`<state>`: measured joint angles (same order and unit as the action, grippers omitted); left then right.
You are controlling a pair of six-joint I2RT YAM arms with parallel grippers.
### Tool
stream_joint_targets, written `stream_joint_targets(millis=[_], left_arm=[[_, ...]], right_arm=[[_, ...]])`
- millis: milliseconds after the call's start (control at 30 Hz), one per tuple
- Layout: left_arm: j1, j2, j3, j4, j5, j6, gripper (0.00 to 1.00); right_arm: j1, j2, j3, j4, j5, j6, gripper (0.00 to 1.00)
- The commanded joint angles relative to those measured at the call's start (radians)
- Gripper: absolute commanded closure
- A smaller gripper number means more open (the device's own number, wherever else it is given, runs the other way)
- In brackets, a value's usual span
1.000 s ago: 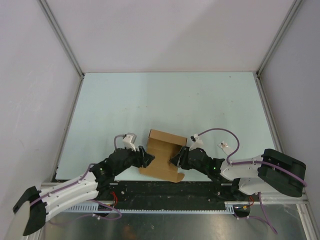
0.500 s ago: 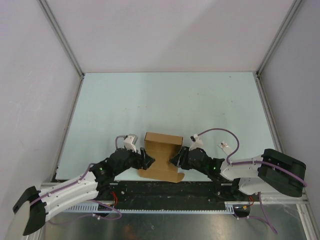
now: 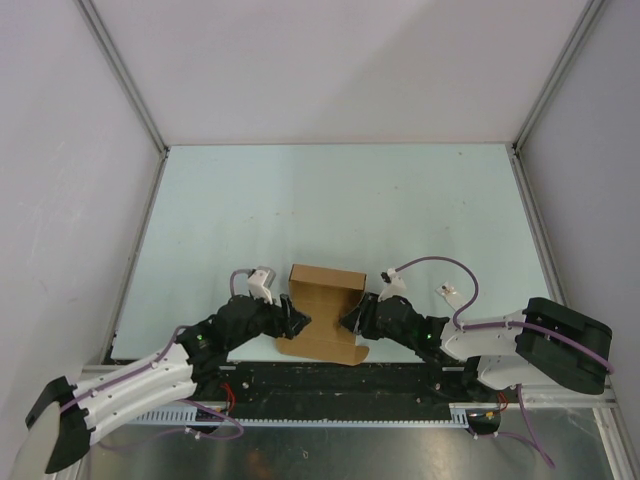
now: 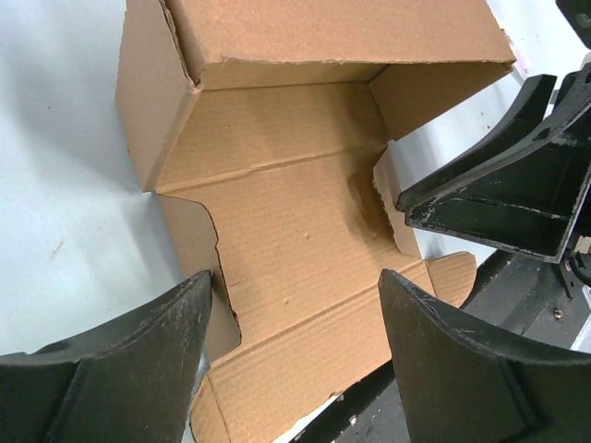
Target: Fold the paper box
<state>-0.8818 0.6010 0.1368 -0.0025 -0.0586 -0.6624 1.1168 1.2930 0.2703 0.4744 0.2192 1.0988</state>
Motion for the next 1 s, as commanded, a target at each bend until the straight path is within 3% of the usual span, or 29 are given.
stream_joint_targets(millis=[0, 967], left_arm=[[-0.009, -0.017, 0.04, 0.013, 0.04, -0.003, 0.23], [-0.051, 0.252, -0.023, 0.246, 0.04, -0.036, 0.22]], right_arm=[[0.0, 0.014, 0.026, -0.005, 0.002, 0.003, 0.56], [0.0, 0.015, 0.026, -0.008, 0.0, 0.007, 0.56]])
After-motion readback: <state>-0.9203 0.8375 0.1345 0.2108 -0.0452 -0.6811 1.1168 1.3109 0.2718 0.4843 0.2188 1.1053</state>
